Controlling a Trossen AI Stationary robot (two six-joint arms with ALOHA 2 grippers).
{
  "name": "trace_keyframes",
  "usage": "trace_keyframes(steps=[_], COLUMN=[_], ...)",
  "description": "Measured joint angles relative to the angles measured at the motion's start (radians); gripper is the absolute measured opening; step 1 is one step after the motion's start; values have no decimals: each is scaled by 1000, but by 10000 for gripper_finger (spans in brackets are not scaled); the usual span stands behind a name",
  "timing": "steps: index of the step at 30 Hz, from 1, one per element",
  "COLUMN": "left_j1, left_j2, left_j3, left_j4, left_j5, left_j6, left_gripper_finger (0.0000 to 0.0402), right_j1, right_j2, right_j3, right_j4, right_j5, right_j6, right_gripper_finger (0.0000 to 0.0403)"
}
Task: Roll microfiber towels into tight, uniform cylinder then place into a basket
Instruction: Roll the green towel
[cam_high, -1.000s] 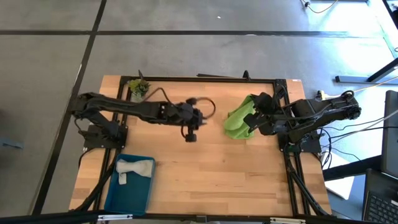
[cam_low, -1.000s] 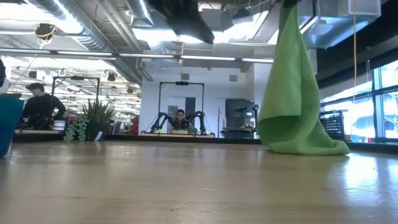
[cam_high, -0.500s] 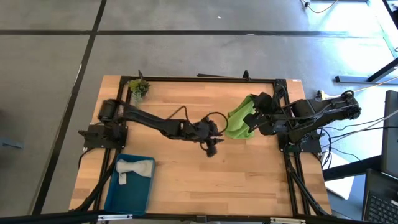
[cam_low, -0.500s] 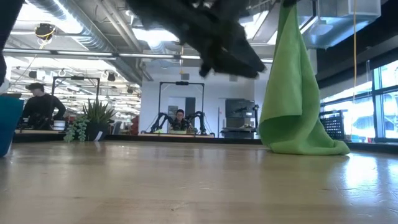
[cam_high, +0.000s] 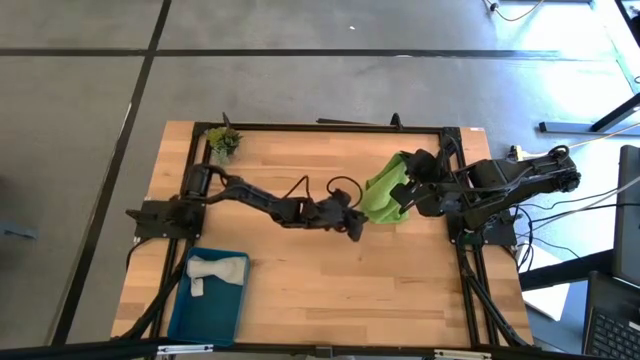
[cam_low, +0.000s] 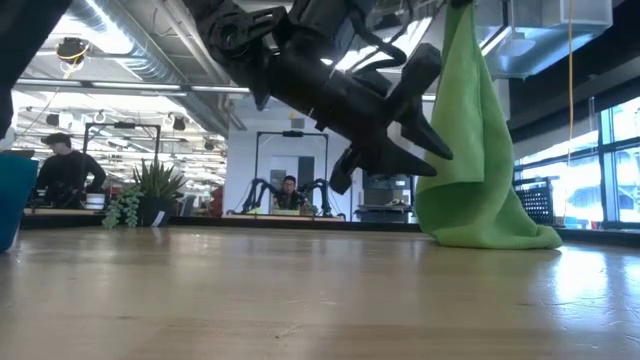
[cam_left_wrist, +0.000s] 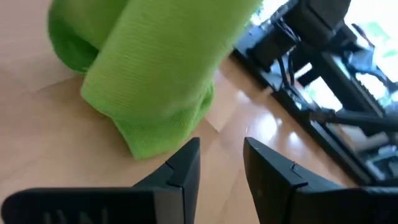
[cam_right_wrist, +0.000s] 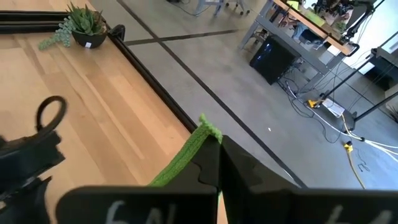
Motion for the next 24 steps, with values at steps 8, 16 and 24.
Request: trace_keyframes(steps=[8,16,24], left_j1=[32,34,21], left_j2=[0,0,0], left_j3=[0,0,0], left_j4=[-20,-41,-21], left_j5=[-13,-18,-22], left_j6=[-31,-80,-89], left_gripper_finger=[110,110,110], right_j1=[0,0,0], right_j2=[0,0,0], right_j3=[0,0,0], right_j4=[42,112,176], right_j5=[0,1,10], right_j6=[-42,-103,-153], right_gripper_finger=[3,4,4])
